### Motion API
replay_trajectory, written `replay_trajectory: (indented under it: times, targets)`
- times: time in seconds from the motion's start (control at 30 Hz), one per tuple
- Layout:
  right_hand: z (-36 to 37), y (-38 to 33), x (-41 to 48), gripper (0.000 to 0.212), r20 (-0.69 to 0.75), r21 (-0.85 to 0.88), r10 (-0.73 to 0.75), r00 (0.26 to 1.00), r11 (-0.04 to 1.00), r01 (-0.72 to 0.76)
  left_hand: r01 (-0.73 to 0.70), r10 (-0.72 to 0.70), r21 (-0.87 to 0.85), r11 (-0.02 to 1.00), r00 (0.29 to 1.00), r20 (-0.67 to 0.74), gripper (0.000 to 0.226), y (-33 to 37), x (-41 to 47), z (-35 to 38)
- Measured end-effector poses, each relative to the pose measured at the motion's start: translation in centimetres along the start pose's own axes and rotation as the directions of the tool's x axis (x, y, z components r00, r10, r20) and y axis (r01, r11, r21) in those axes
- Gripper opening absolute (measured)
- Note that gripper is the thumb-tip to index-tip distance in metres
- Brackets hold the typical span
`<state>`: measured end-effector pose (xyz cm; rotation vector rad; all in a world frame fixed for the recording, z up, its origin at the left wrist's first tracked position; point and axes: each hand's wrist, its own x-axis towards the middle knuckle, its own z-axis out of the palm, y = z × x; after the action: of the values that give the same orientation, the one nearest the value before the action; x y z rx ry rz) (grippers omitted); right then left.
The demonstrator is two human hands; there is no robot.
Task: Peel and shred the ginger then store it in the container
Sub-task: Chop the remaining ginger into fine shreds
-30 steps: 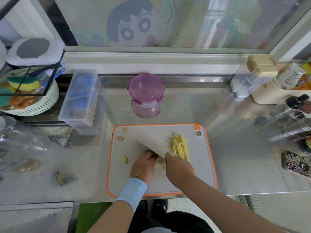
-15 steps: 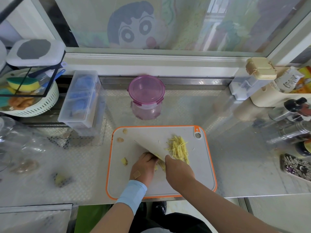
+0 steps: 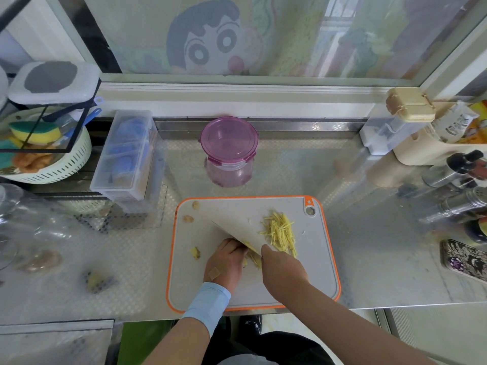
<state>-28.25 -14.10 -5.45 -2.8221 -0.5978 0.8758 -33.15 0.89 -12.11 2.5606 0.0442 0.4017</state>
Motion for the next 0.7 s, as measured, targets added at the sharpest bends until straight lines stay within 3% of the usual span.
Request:
replay_trajectory:
  times: [0.13, 0.27, 0.43, 0.53, 0.63, 0.7]
  targets:
    - [-0.6, -1.0, 0.9, 0.017, 0.007, 0.013, -0.025, 1.0, 1.0, 0.025, -0.001, 0.002, 0.031, 1.0, 1.0, -0.013, 0.016, 0.1, 0.2, 0.0]
    - [-0.9, -0.4, 0.2, 0.014, 0.0, 0.022, -0.024, 1.0, 0.999, 0.024, 0.035, -0.035, 0.008, 0.999, 0.999, -0.03, 0.027, 0.6, 0.2, -0.1]
    - [0.0, 0.4, -1.0, 0.013, 0.017, 0.015, 0.02, 1.0, 1.0, -0.02, 0.037, -0.036, 0.014, 0.999, 0.998, -0.049, 0.012, 0.1, -0.2, 0.4]
    - [0.2, 0.2, -0.6, 0.012, 0.008, 0.017, 0.021, 1.0, 1.0, -0.021, 0.047, -0.047, 0.02, 0.999, 0.998, -0.039, 0.023, 0.1, -0.1, 0.4]
    - [0.0, -0.3, 0.3, 0.013, 0.0, 0.03, 0.006, 1.0, 1.0, -0.006, 0.033, -0.033, 0.039, 0.999, 0.999, -0.022, 0.016, 0.0, -0.1, 0.4]
    - [-0.2, -0.6, 0.7, 0.013, -0.008, 0.037, -0.014, 1.0, 0.999, 0.014, 0.042, -0.041, 0.031, 0.999, 0.999, -0.007, 0.023, 0.1, 0.0, 0.4]
